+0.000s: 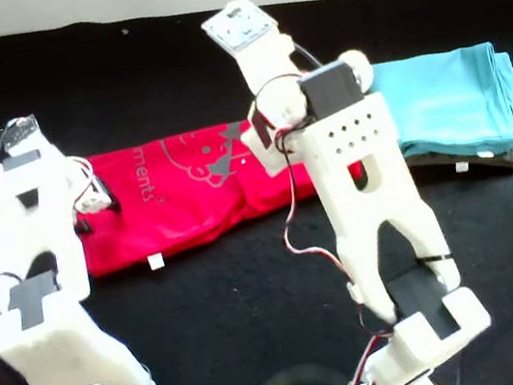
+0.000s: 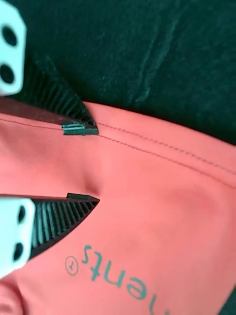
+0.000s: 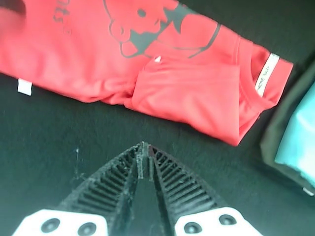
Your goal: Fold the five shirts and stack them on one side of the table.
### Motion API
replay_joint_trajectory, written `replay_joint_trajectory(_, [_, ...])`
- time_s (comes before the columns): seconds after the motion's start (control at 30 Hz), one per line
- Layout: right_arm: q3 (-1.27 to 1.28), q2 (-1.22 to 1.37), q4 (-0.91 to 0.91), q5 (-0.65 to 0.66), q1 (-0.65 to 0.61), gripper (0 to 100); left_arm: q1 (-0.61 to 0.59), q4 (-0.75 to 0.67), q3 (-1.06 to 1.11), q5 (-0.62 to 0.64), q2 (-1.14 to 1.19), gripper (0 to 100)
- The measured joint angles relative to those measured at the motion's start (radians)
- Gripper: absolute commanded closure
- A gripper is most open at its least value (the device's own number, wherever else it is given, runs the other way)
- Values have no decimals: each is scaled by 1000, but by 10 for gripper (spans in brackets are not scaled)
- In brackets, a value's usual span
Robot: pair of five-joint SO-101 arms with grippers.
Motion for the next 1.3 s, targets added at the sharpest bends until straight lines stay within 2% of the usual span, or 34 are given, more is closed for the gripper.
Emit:
replay_joint_trajectory(0.23, [64,-12,0,38,0,989,0,187,-216,-78,54,776])
replay_joint_trajectory(0.4, [64,-12,0,43,0,990,-46,213,-267,-164,58,775])
replay_joint_trajectory(0.53, [64,-12,0,44,0,991,-101,181,-270,-230,126,773])
replay_joint_trajectory(0.83, [68,-12,0,44,0,991,-89,181,-402,-239,342,775])
replay_joint_trajectory(1.03, [68,-12,0,44,0,991,-32,259,-485,-227,374,776])
replay_joint_trajectory(1.3, [68,-25,0,44,0,991,3,270,-489,-186,374,777])
